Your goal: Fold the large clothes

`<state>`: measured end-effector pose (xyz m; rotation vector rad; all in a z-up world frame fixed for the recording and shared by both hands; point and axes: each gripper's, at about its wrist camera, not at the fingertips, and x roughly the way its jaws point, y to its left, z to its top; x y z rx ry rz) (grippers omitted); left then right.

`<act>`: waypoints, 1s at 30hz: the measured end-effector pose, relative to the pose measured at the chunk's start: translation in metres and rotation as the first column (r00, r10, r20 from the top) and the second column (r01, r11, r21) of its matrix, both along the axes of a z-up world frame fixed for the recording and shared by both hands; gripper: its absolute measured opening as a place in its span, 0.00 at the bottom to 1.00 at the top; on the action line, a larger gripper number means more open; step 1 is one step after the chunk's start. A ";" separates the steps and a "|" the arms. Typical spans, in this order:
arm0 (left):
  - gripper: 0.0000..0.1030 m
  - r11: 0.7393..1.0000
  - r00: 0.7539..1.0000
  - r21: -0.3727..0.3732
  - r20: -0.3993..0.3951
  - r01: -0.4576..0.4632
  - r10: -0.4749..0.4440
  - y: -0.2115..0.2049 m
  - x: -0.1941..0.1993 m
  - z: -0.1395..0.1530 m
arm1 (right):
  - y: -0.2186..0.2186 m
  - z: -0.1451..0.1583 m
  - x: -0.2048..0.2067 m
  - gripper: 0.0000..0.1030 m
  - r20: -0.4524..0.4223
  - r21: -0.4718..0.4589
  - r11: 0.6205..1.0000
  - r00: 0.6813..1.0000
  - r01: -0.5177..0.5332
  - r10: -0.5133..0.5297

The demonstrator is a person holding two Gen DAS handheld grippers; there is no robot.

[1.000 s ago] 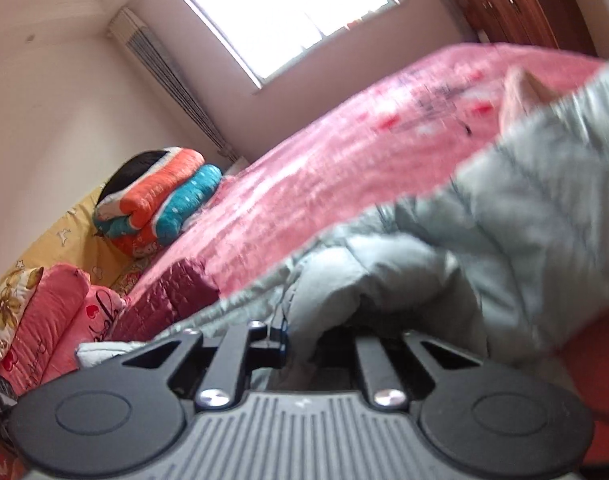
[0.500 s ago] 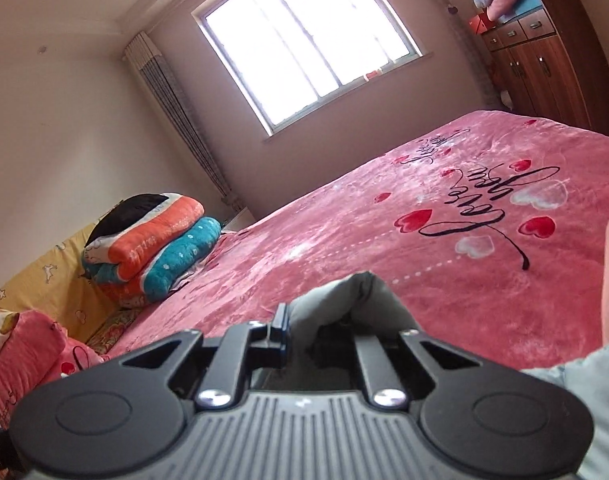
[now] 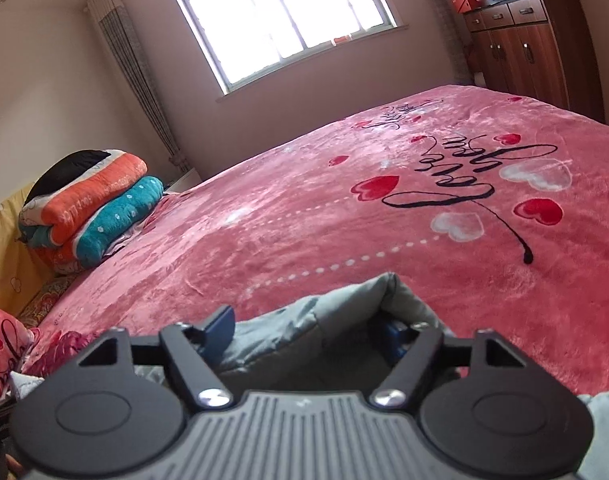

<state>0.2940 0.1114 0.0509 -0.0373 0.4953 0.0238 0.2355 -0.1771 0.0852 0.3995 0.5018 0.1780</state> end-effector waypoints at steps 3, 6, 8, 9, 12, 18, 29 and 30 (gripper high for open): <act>1.00 0.999 0.999 0.023 -0.006 0.039 -0.039 0.001 -0.013 0.003 | -0.002 0.008 -0.009 0.84 0.001 0.014 1.000 1.000 -0.008 0.008; 1.00 0.997 0.997 0.048 -0.034 0.068 -0.067 0.010 -0.019 0.007 | -0.005 0.018 -0.022 0.90 0.003 0.007 1.000 1.000 -0.013 0.013; 1.00 0.996 0.996 0.045 -0.050 0.077 -0.074 0.013 -0.032 0.011 | -0.010 0.024 -0.034 0.91 0.005 0.017 1.000 1.000 -0.017 0.017; 1.00 0.996 0.995 0.035 -0.057 0.085 -0.083 0.018 -0.039 0.014 | -0.014 0.026 -0.041 0.91 0.005 0.024 0.999 1.000 -0.021 0.021; 1.00 0.994 0.992 0.017 -0.070 0.108 -0.107 0.023 -0.064 0.019 | -0.025 0.032 -0.069 0.92 0.010 0.040 0.999 1.000 -0.026 0.025; 1.00 0.992 0.990 -0.054 -0.073 0.114 -0.118 0.026 -0.134 0.017 | -0.049 0.030 -0.150 0.94 0.023 0.054 0.998 1.000 0.014 -0.015; 1.00 0.954 0.984 -0.269 -0.153 -0.134 0.096 0.066 -0.266 -0.040 | -0.078 -0.035 -0.253 0.94 -0.103 0.039 0.986 0.982 0.163 -0.159; 1.00 0.947 0.983 -0.282 -0.146 -0.152 0.115 0.069 -0.272 -0.043 | -0.079 -0.039 -0.253 0.94 -0.103 0.036 0.986 0.982 0.161 -0.157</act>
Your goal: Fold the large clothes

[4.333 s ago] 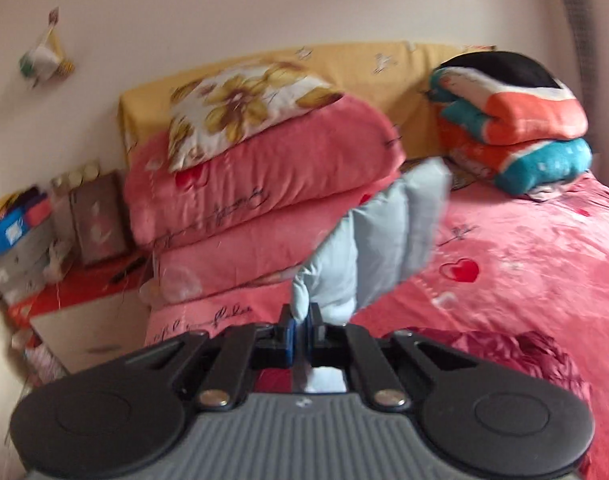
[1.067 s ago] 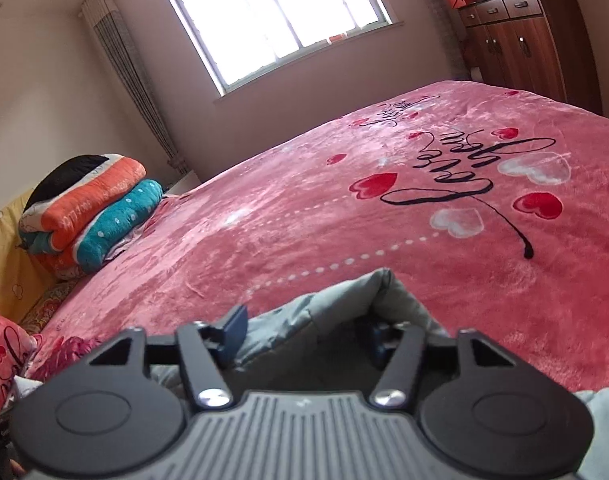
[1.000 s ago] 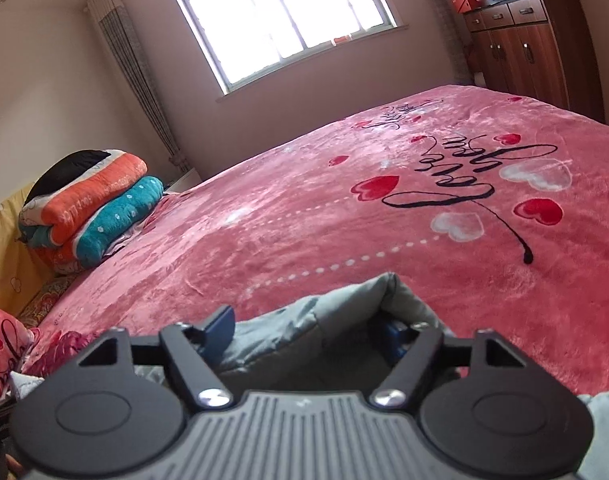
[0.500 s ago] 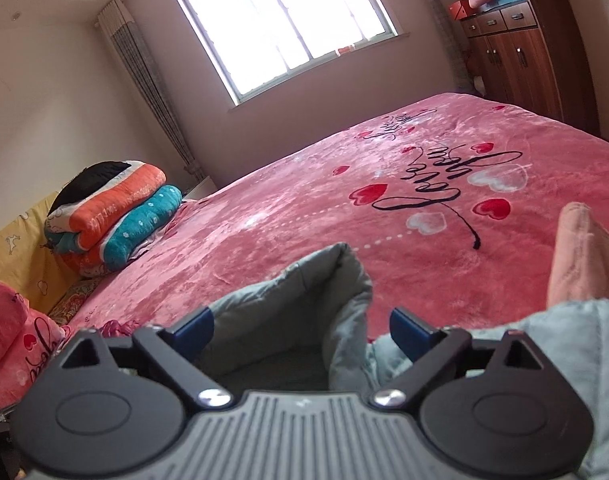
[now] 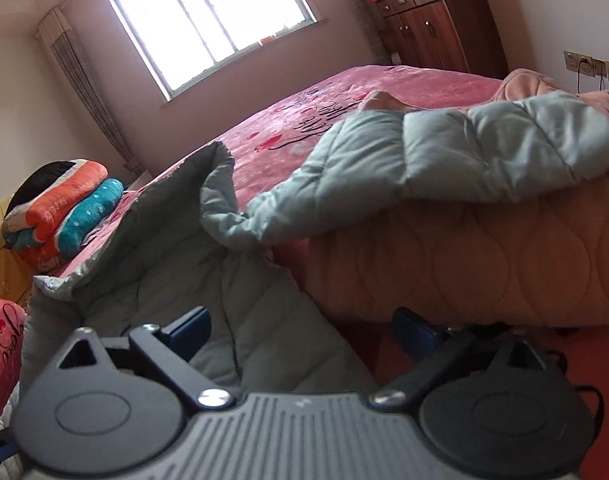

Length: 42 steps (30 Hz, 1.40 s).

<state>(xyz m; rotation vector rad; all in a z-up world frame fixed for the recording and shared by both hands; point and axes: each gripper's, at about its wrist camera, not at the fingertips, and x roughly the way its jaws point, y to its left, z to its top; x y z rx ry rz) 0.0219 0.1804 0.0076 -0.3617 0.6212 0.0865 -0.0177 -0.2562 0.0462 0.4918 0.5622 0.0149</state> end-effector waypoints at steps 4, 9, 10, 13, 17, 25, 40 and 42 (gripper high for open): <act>1.00 0.998 0.999 -0.060 -0.025 -0.023 0.022 0.011 -0.013 -0.014 | -0.004 -0.021 0.003 0.94 -0.051 0.047 0.998 0.998 -0.029 0.031; 1.00 0.994 0.999 -0.111 -0.040 -0.005 0.000 0.005 -0.017 -0.028 | 0.004 -0.035 0.011 0.91 -0.067 0.079 0.995 0.995 -0.062 0.068; 1.00 0.993 0.999 -0.114 -0.039 0.001 -0.006 0.003 -0.016 -0.029 | 0.006 -0.036 0.011 0.89 -0.059 0.087 0.993 0.995 -0.075 0.080; 1.00 0.995 0.998 -0.098 -0.052 0.028 -0.033 -0.008 -0.010 -0.036 | 0.012 -0.036 0.012 0.62 -0.052 0.121 0.987 0.992 -0.110 0.117; 0.98 0.995 0.998 -0.093 -0.053 0.030 -0.035 -0.013 -0.008 -0.039 | 0.021 -0.036 0.011 0.27 -0.067 0.131 0.981 0.986 -0.140 0.150; 0.27 0.992 0.994 -0.096 -0.065 0.078 -0.084 -0.028 -0.008 -0.031 | 0.024 -0.020 -0.013 0.06 -0.034 0.186 0.972 0.988 -0.143 0.151; 0.12 0.973 0.974 -0.067 0.068 0.220 -0.215 -0.040 -0.071 0.031 | 0.030 0.050 -0.073 0.04 0.093 0.175 0.964 0.978 -0.201 0.187; 0.12 0.969 0.969 -0.061 0.077 0.241 -0.236 -0.046 -0.081 0.035 | 0.027 0.055 -0.083 0.04 0.094 0.180 0.963 0.978 -0.201 0.187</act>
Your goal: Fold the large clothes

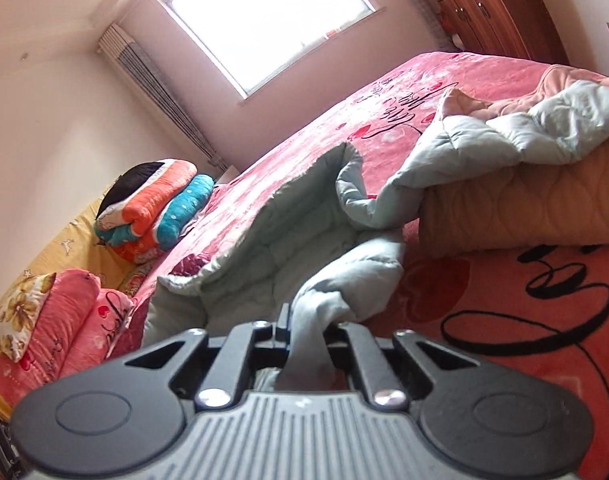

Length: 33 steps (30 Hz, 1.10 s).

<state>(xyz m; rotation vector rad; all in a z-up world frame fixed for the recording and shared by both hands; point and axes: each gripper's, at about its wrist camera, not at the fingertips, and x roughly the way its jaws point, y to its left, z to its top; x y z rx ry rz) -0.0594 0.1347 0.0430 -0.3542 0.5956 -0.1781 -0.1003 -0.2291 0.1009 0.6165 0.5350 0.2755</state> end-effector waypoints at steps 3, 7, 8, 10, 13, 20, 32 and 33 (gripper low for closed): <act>0.12 0.999 0.999 0.007 0.006 0.033 -0.033 -0.005 -0.011 0.009 | -0.003 0.007 -0.017 0.04 -0.005 0.006 1.000 1.000 -0.003 0.003; 0.13 0.997 0.998 0.035 -0.014 0.064 -0.063 -0.011 -0.017 0.012 | -0.008 0.011 -0.041 0.04 -0.029 0.002 1.000 1.000 -0.009 0.009; 0.13 0.997 0.998 0.038 -0.026 0.066 -0.065 -0.013 -0.018 0.010 | -0.011 0.010 -0.046 0.04 -0.040 0.000 1.000 0.999 -0.007 0.007; 0.14 0.997 0.997 0.049 -0.054 0.065 -0.062 -0.013 -0.021 0.008 | -0.015 0.004 -0.054 0.04 -0.080 -0.004 1.000 0.997 -0.001 0.001; 0.14 0.997 0.995 0.048 -0.080 0.062 -0.058 -0.010 -0.026 0.005 | -0.025 -0.004 -0.063 0.04 -0.137 0.028 0.999 0.990 0.026 -0.022; 0.14 0.996 0.993 0.060 -0.102 0.063 -0.056 0.000 -0.022 0.010 | -0.032 0.004 -0.090 0.03 -0.110 0.006 1.000 0.994 0.026 -0.025; 0.45 0.994 0.992 0.093 -0.122 0.052 -0.040 0.000 -0.026 0.020 | -0.040 0.001 -0.105 0.18 -0.133 -0.051 0.996 0.988 0.075 -0.081; 0.47 0.994 0.992 0.098 -0.116 0.051 -0.040 0.003 -0.030 0.023 | -0.042 0.002 -0.107 0.21 -0.124 -0.048 0.995 0.988 0.088 -0.093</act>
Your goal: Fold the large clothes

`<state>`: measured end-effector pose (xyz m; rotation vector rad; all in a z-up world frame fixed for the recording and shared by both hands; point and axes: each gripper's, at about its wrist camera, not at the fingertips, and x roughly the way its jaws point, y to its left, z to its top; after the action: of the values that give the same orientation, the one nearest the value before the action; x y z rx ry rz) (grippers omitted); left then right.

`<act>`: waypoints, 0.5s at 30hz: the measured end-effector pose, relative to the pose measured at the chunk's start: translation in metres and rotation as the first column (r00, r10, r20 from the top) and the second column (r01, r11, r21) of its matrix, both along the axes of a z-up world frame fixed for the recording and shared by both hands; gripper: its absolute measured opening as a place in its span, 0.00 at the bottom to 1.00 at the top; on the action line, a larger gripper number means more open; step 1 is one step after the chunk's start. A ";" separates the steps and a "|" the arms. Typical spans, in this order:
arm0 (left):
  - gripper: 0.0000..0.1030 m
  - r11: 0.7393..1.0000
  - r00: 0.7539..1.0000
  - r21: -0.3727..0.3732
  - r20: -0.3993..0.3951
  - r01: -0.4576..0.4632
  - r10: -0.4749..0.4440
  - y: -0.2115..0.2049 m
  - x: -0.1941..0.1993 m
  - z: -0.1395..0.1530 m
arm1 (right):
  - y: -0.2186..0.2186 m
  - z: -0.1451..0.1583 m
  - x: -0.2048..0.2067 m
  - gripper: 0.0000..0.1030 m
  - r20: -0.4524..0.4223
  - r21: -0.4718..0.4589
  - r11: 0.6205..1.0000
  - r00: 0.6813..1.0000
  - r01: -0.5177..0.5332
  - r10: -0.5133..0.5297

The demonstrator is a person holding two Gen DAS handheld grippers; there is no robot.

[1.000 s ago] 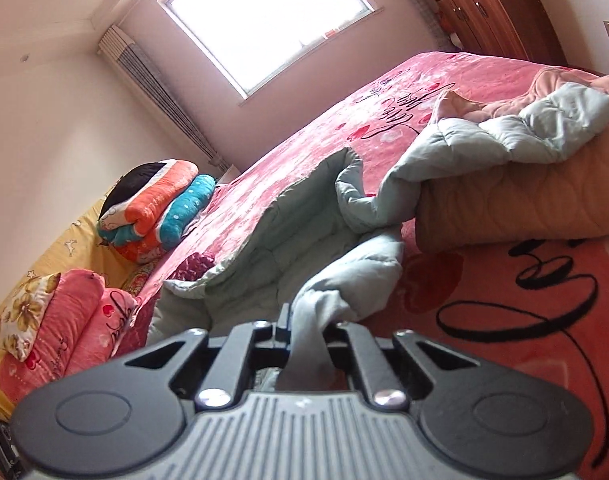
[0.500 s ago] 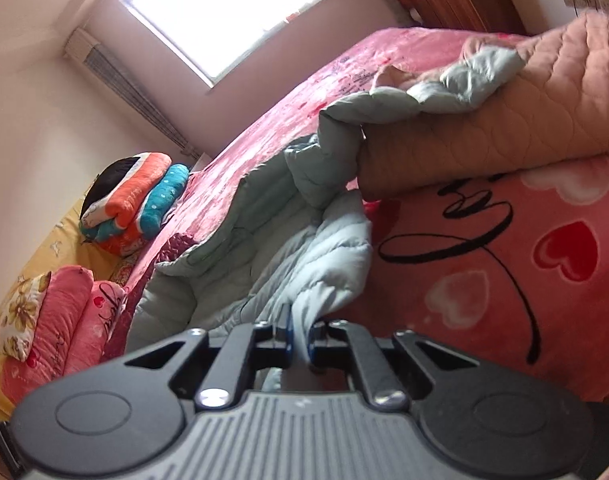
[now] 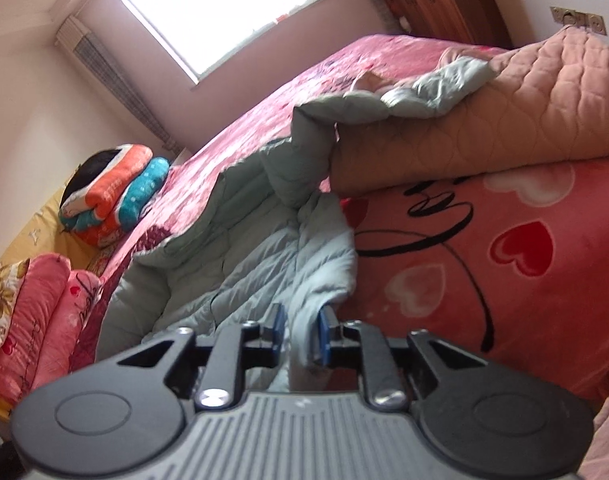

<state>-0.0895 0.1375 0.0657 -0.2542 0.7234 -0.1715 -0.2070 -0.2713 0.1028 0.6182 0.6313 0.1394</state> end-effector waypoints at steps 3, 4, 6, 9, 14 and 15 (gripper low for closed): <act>0.52 1.000 1.000 0.018 0.024 0.004 -0.004 -0.001 0.000 0.007 | -0.006 0.003 -0.004 0.33 0.032 -0.014 0.999 0.998 0.045 -0.045; 0.54 1.000 1.000 0.021 0.030 0.003 -0.004 0.000 -0.001 0.009 | -0.009 0.004 -0.003 0.34 0.044 -0.001 0.999 0.998 0.045 -0.045; 0.56 1.000 0.999 0.023 0.047 0.001 -0.002 0.002 0.001 0.015 | -0.011 0.004 -0.004 0.36 0.069 0.024 0.999 0.996 0.049 -0.050; 0.57 0.999 0.997 0.042 0.076 -0.002 -0.001 -0.001 0.012 0.021 | -0.008 0.005 0.000 0.42 0.094 0.020 0.999 0.995 0.034 -0.036; 0.56 0.997 0.994 0.077 0.110 0.002 -0.010 -0.010 0.047 0.023 | 0.006 0.002 0.016 0.59 0.113 -0.011 1.000 0.994 -0.006 0.008; 0.56 0.996 0.993 0.090 0.118 0.004 -0.015 -0.013 0.056 0.022 | 0.009 0.002 0.019 0.62 0.117 -0.024 1.000 0.993 -0.009 0.012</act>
<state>-0.0340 0.1249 0.0874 -0.1534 0.6128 -0.1616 -0.1875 -0.2621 0.1046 0.5799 0.5225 0.1765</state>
